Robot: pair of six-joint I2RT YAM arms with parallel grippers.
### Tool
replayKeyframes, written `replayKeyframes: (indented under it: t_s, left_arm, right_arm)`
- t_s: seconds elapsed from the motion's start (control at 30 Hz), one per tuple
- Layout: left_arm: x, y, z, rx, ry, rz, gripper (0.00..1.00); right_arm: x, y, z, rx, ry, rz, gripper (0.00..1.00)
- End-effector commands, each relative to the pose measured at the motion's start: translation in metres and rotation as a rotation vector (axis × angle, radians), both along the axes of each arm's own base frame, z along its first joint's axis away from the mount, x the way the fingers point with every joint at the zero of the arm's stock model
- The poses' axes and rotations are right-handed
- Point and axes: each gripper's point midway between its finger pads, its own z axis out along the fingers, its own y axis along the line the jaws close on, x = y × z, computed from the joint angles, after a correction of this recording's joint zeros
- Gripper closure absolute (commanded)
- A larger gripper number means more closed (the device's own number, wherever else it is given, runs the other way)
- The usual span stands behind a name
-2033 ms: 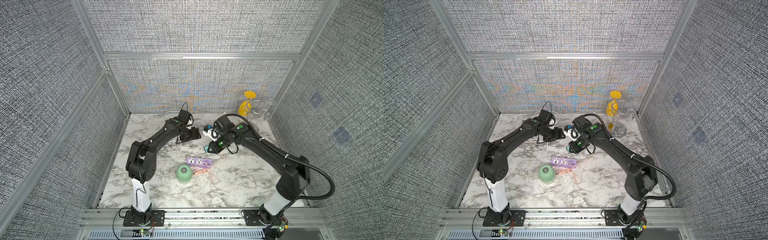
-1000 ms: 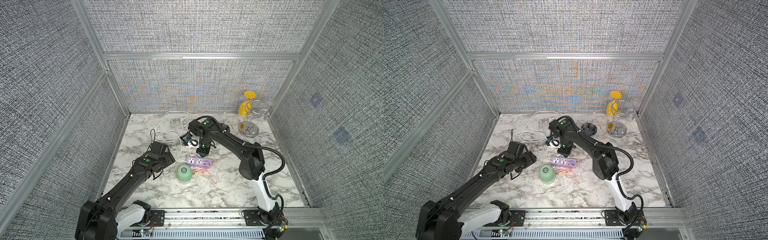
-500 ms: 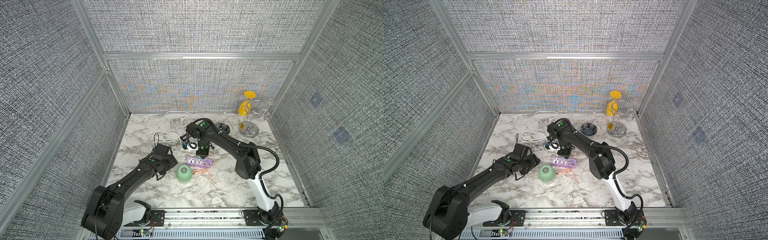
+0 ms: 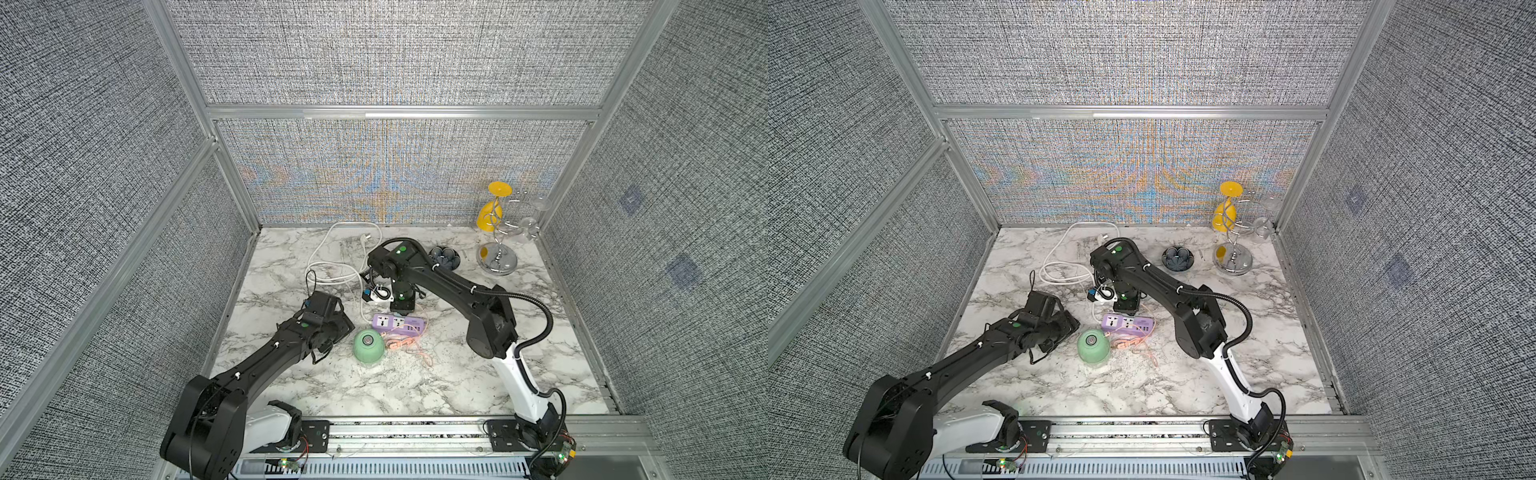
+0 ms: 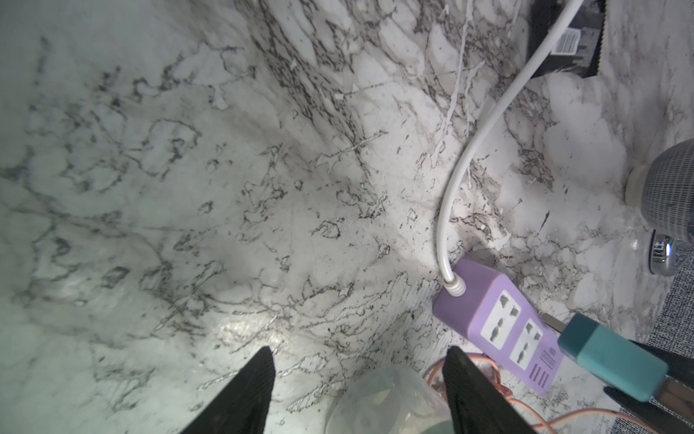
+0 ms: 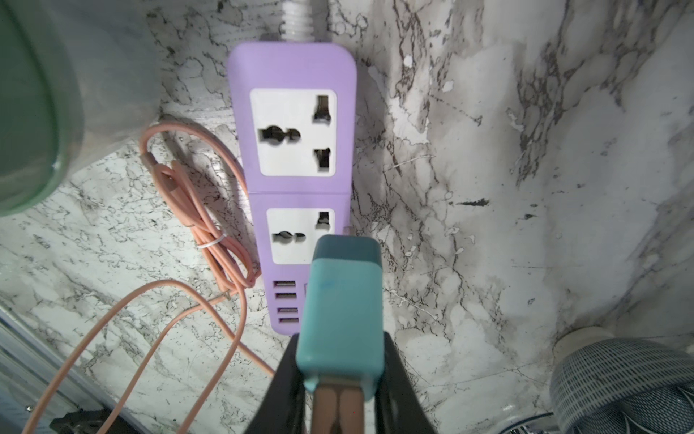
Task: Charge the cordless meat grinders
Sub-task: Insert the plug into the socket.
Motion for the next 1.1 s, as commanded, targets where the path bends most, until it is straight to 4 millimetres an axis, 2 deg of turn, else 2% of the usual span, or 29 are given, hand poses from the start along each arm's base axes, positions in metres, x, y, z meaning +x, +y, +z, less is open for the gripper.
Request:
replayKeyframes:
  t_s: [0.0, 0.33, 0.77, 0.9, 1.07]
  left_arm:
    - [0.001, 0.003, 0.003, 0.006, -0.013, 0.012, 0.27]
    - [-0.004, 0.007, 0.005, 0.006, -0.023, 0.032, 0.28]
    - [-0.012, 0.012, 0.007, 0.000, -0.036, 0.045, 0.28]
    - [-0.014, 0.014, 0.006, -0.002, -0.039, 0.054, 0.28]
    - [-0.019, 0.018, 0.003, -0.002, -0.037, 0.065, 0.28]
  right_arm:
    - [-0.006, -0.004, 0.005, -0.015, 0.010, 0.051, 1.00]
    - [-0.013, -0.002, 0.003, -0.035, 0.002, 0.091, 1.00]
    - [-0.007, -0.003, -0.010, -0.085, -0.017, 0.101, 1.00]
    - [-0.008, 0.004, -0.020, -0.098, -0.009, 0.118, 1.00]
    - [-0.016, 0.011, -0.043, -0.145, 0.029, 0.146, 1.00]
